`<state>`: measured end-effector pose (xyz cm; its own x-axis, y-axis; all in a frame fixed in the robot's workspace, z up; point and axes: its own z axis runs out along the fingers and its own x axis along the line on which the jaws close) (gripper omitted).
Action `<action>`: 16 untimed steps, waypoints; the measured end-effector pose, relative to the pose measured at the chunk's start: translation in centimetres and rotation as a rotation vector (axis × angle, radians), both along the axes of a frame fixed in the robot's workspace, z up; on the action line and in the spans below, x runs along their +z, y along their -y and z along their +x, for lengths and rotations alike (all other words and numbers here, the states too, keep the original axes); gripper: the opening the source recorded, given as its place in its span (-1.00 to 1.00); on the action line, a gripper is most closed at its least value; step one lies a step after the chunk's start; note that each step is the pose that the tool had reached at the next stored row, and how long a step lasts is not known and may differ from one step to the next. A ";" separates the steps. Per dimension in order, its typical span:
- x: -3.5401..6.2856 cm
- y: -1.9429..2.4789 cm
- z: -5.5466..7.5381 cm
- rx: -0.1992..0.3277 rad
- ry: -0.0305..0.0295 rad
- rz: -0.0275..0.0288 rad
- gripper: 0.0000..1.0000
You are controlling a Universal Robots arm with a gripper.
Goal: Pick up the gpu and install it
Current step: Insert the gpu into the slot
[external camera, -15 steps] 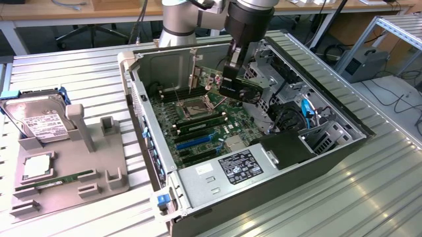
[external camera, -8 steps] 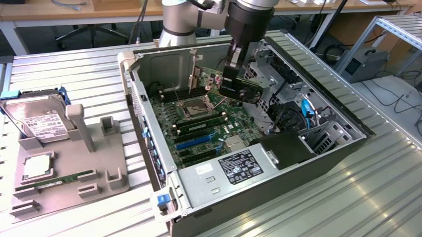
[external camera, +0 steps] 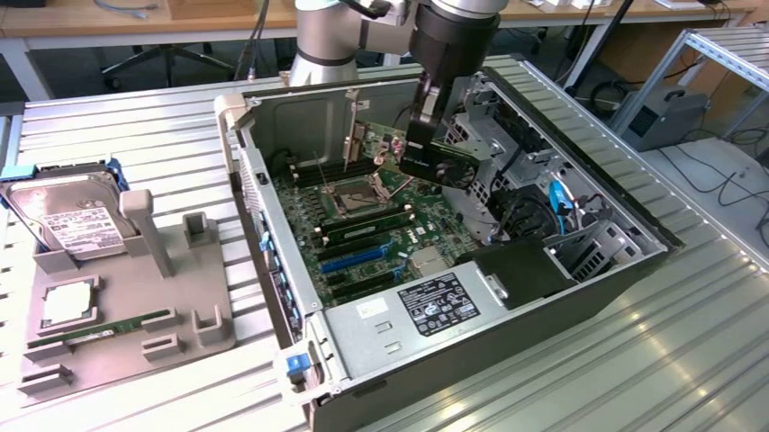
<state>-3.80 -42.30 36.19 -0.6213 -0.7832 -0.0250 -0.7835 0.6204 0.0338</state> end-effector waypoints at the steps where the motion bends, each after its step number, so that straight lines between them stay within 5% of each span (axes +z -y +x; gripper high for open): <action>1: 0.00 0.00 0.0 0.001 0.0000 -0.0001 -0.46; 16: -0.02 0.00 0.0 0.016 0.0000 0.0000 -0.46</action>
